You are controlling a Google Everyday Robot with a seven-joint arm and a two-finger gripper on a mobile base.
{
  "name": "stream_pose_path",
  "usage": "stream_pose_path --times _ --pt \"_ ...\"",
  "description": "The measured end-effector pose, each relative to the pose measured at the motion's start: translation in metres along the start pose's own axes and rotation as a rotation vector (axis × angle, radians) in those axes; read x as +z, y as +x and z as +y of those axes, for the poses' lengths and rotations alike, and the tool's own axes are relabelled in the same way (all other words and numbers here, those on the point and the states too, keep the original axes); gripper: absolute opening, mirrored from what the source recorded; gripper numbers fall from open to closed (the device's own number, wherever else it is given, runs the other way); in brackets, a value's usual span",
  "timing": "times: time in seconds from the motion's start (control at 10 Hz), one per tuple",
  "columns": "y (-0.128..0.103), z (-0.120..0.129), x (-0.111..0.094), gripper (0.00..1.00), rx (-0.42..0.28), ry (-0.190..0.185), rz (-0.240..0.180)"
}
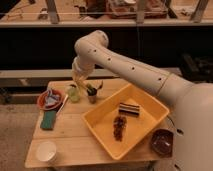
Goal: Place banana in plastic cup
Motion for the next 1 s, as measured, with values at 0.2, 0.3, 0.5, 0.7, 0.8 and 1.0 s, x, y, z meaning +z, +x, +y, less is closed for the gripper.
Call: stream_pose_path --times 0.2,0.3,0.5,0.7,0.8,1.0 --pt "0.0 0.001 0.0 0.0 0.001 -0.001 0.0" --pt "0.0 0.001 0.0 0.0 0.0 -0.001 0.0" --pt "0.011 -0.001 0.003 0.0 -0.034 0.009 0.011" --pt "0.039 -0.006 0.02 0.0 -0.078 0.021 0.008" --pt "0.052 -0.003 0.031 0.0 -0.094 0.021 0.001" --pt "0.073 0.002 0.057 0.0 -0.127 0.016 -0.028"
